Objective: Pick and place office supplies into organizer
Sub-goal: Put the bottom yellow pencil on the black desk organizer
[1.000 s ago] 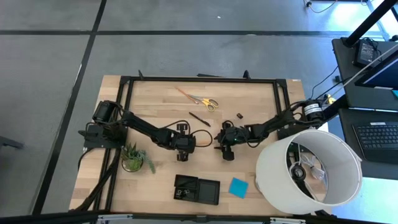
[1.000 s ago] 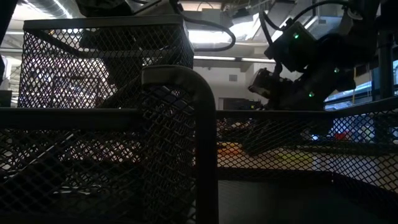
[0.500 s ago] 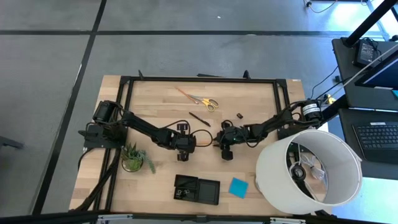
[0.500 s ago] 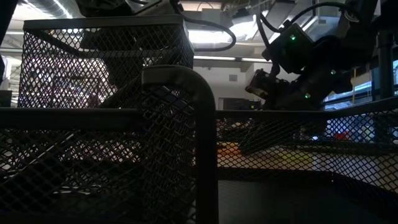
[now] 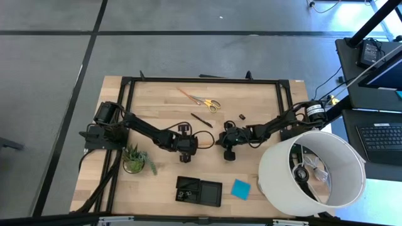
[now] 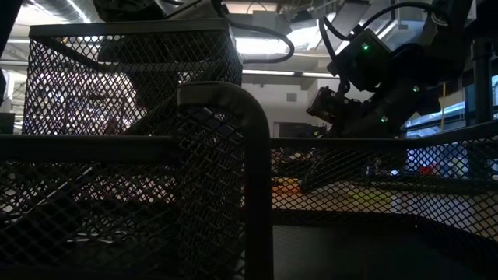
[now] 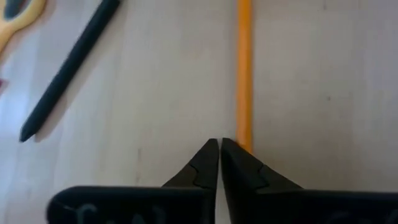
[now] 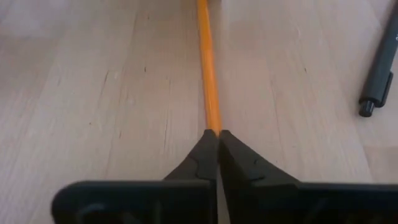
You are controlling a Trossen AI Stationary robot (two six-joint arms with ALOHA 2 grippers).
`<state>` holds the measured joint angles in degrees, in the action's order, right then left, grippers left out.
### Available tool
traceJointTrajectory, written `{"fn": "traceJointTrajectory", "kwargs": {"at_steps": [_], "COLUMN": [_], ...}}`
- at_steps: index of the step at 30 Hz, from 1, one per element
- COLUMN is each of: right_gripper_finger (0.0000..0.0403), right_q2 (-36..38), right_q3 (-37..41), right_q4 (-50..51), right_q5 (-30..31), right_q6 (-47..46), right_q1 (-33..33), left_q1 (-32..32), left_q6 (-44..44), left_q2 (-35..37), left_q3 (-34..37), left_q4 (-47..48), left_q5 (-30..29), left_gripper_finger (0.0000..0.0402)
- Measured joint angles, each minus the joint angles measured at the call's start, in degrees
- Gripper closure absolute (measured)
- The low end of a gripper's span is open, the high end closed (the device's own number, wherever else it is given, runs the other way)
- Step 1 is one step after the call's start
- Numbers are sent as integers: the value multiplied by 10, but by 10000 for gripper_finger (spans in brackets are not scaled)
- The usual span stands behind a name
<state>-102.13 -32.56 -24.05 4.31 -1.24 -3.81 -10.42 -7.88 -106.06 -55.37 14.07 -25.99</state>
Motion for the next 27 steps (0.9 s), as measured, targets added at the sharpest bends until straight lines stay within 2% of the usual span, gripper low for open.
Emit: {"fn": "traceJointTrajectory", "kwargs": {"at_steps": [4, 13, 22, 27], "right_gripper_finger": [397, 401, 402, 403], "right_q2": [0, 0, 0, 0], "right_q3": [0, 0, 0, 1], "right_q4": [3, 3, 3, 3], "right_q5": [-1, -3, -11, -11], "right_q6": [0, -13, -15, -15], "right_q1": [0, 0, 0, 0], "left_q1": [1, 0, 0, 0], "left_q6": [-5, -5, -31, -35], "left_q2": [18, 19, 24, 24], "left_q3": [0, 0, -1, -1], "left_q4": [-4, 0, 0, -1], "left_q5": [-2, 35, 60, 32], "left_gripper_finger": [350, 284, 256, 252]}}
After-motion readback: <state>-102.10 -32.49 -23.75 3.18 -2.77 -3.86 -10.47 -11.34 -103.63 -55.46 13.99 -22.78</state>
